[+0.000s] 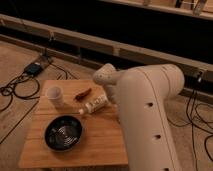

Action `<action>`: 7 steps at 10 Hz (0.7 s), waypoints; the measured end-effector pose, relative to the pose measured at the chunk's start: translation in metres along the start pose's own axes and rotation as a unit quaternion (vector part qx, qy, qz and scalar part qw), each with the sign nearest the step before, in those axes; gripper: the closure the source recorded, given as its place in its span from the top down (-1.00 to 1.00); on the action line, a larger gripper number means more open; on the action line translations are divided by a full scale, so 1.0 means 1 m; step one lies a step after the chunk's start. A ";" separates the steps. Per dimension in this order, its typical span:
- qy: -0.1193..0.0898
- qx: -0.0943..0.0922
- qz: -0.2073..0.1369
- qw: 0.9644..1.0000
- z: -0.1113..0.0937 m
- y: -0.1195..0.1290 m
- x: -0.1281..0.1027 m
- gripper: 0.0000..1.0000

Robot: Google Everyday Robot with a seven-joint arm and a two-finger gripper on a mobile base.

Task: Place the eraser on the white sponge

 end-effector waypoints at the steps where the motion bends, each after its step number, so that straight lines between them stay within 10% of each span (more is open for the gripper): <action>1: 0.001 -0.001 0.000 1.000 0.001 0.000 0.000 0.37; 7: 0.000 -0.001 0.003 1.000 0.000 -0.001 -0.002 0.60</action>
